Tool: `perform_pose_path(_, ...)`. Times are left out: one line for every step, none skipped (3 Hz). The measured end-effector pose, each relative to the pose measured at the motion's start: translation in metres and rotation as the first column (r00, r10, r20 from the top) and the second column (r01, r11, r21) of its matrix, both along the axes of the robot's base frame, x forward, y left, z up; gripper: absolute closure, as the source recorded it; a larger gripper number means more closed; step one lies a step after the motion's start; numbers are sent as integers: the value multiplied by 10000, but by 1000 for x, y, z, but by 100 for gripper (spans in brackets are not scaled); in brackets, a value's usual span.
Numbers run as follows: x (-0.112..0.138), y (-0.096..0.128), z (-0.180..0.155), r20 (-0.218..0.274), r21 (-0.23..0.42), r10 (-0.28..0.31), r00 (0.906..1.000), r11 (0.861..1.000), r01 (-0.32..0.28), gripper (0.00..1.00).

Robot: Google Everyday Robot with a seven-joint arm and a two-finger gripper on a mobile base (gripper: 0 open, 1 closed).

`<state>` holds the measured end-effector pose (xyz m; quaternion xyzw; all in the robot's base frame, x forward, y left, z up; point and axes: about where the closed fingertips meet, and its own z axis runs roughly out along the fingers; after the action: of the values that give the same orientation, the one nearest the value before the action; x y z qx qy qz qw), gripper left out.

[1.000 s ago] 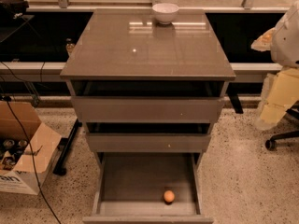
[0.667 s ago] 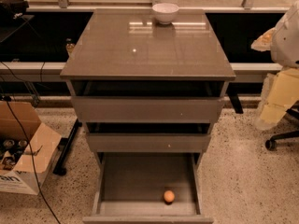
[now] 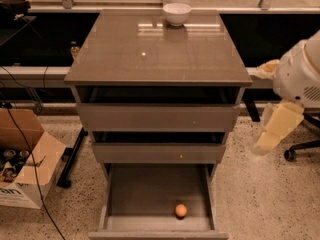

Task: Pick orange from bottom drawer and place on counter

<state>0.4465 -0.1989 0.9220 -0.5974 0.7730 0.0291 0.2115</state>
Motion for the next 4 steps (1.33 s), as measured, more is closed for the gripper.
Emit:
perform_pose_path(5, 4, -46, -107, 1187, 192, 9998, 9928, -178, 0)
perform_pose_path(10, -5, -108, -458, 2561, 506, 9977, 9659, -372, 0)
perform_pose_path(9, -2, -102, -427, 2411, 501, 9978, 9697, -383, 0)
perform_pose_path(8, 6, -118, -849, 2312, 468, 9953, 9726, -260, 0)
